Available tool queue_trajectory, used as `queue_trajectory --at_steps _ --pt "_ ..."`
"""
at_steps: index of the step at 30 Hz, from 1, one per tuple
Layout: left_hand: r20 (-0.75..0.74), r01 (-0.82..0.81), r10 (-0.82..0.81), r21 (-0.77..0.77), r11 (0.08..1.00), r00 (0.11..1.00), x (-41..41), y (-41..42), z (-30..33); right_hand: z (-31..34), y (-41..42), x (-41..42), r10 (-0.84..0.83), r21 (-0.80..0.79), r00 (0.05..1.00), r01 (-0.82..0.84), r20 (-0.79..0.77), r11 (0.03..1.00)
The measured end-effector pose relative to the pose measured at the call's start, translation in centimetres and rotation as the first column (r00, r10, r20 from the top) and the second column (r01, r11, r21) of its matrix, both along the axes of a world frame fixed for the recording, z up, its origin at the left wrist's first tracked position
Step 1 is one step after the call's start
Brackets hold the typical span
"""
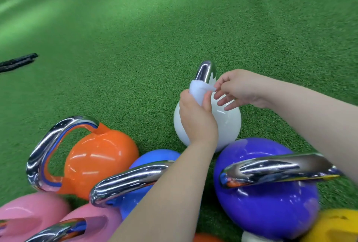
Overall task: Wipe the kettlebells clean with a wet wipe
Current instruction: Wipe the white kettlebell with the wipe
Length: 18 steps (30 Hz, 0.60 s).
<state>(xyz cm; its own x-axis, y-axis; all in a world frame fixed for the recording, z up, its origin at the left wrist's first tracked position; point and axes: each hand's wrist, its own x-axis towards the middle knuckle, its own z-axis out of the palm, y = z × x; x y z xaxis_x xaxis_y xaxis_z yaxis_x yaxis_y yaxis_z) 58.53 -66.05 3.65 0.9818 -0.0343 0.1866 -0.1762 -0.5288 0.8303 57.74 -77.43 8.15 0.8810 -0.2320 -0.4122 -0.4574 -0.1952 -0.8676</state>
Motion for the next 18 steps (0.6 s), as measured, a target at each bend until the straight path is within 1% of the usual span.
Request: queue_trajectory --at_steps 2,6,11,18 --pt "-0.044 -0.026 0.023 -0.076 0.997 0.999 -0.2 -0.1 -0.1 -0.2 0.3 0.2 0.010 0.030 1.000 -0.010 0.005 1.000" --pt "-0.101 -0.022 -0.002 -0.237 0.971 0.995 -0.4 0.3 -1.1 -0.6 0.8 0.5 0.014 0.055 1.000 -0.013 -0.019 0.998" --pt "-0.142 -0.051 0.013 -0.265 0.963 0.990 -0.7 0.2 -1.9 -1.4 1.8 0.2 0.066 0.041 0.996 -0.063 -0.065 0.997" --pt "-0.153 -0.080 0.034 -0.300 0.950 0.988 -1.2 0.6 -3.2 -3.2 2.3 -0.7 0.120 -0.020 0.978 -0.125 -0.169 0.992"
